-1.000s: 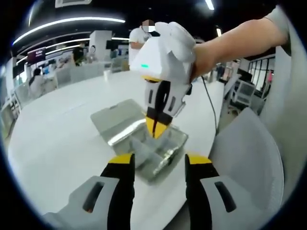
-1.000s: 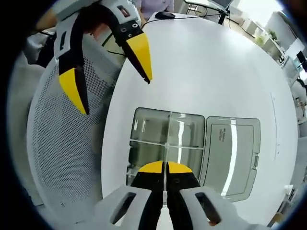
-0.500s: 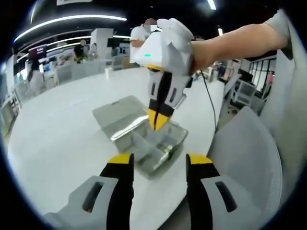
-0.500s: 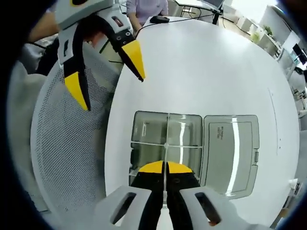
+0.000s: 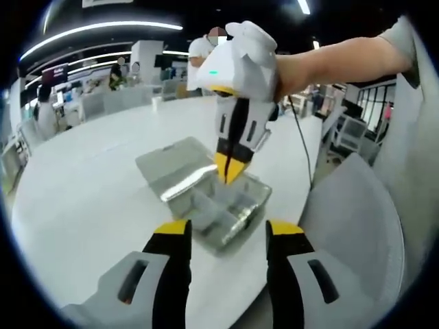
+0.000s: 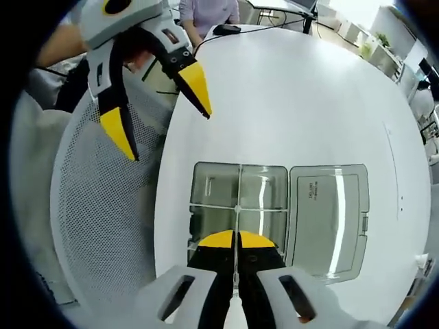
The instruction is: Insert the divider into the dual guide fixture by aligning both edges with the guide slots and pushing it downward to the bottom, including one-sided entry, uneven engagement, binding, and posture correction.
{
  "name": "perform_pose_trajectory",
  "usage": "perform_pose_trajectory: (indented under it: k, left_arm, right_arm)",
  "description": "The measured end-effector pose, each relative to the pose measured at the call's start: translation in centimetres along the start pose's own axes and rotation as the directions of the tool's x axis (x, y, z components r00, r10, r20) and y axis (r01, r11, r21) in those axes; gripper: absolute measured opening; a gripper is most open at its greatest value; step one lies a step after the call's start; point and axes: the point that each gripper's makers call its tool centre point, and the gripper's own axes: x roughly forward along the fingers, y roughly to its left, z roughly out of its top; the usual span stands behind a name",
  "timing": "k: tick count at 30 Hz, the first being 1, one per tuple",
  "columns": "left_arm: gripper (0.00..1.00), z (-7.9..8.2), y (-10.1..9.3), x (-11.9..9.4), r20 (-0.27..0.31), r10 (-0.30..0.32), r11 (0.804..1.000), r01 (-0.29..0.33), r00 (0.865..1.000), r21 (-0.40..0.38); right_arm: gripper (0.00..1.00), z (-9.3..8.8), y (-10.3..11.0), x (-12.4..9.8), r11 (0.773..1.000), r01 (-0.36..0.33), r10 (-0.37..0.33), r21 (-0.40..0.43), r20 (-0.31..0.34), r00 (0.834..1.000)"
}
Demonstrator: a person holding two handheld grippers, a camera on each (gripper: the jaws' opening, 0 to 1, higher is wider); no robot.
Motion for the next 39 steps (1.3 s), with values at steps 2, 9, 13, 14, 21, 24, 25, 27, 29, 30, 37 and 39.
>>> perform_pose_trajectory:
  k: [2, 9, 13, 14, 21, 24, 25, 27, 29, 30, 37, 39]
  left_arm:
    - [0.41, 0.0, 0.0, 0.0, -0.003, 0.000, 1.000, 0.000, 1.000, 0.002]
    - [0.41, 0.3, 0.3, 0.1, -0.004, 0.003, 1.000, -0.003, 1.000, 0.001]
    - [0.41, 0.4, 0.3, 0.2, -0.007, 0.000, 1.000, 0.000, 1.000, 0.004]
    - [0.41, 0.5, 0.3, 0.3, -0.008, 0.000, 1.000, 0.000, 1.000, 0.004]
    - [0.41, 0.9, 0.3, 0.3, -0.010, 0.000, 1.000, 0.000, 1.000, 0.011]
    - [0.41, 1.0, 0.3, 0.3, -0.011, 0.000, 1.000, 0.000, 1.000, 0.013]
    - [0.41, 1.0, 0.3, 0.2, -0.011, 0.000, 1.000, 0.000, 1.000, 0.012]
    - [0.41, 1.0, 0.3, 0.3, -0.013, -0.001, 1.000, 0.001, 1.000, 0.013]
    - [0.41, 1.1, 0.2, 0.3, -0.011, -0.002, 1.000, 0.002, 1.000, 0.014]
    - [0.41, 1.1, 0.2, 0.3, -0.010, -0.001, 1.000, 0.001, 1.000, 0.015]
    - [0.41, 1.2, 0.2, 0.2, -0.005, 0.001, 1.000, -0.001, 1.000, 0.014]
    - [0.41, 1.3, 0.3, 0.2, -0.003, 0.003, 1.000, -0.003, 1.000, 0.013]
  right_arm:
    - [0.00, 0.0, 0.0, -0.1, 1.000, 0.002, -0.002, 0.003, 0.001, 1.000]
    - [0.00, 0.0, 0.0, -0.6, 1.000, 0.004, -0.004, 0.010, 0.017, 1.000]
    - [0.00, 0.3, 0.0, -1.1, 1.000, 0.000, -0.001, 0.026, 0.049, 0.999]
    - [0.00, 0.3, 0.0, -1.1, 1.000, 0.001, -0.002, 0.020, 0.051, 0.999]
    - [0.00, 0.2, 0.0, -0.8, 1.000, 0.002, -0.002, -0.012, 0.048, 0.999]
    - [0.00, 0.2, -0.1, -0.8, 1.000, 0.003, -0.002, -0.010, 0.047, 0.999]
    - [0.00, 0.1, -0.1, -0.8, 1.000, 0.004, -0.003, -0.018, 0.044, 0.999]
    - [0.00, 0.1, -0.2, -0.8, 1.000, 0.005, -0.004, -0.009, 0.043, 0.999]
    - [0.00, -0.1, -0.2, -0.8, 1.000, 0.004, -0.003, -0.014, 0.037, 0.999]
    - [0.00, -0.1, -0.2, -0.8, 1.000, 0.005, -0.005, -0.017, 0.039, 0.999]
    - [0.00, 0.0, -0.2, -0.6, 1.000, 0.009, -0.008, -0.013, 0.043, 0.999]
    - [0.00, 0.0, -0.1, -0.6, 1.000, 0.011, -0.010, -0.011, 0.042, 0.999]
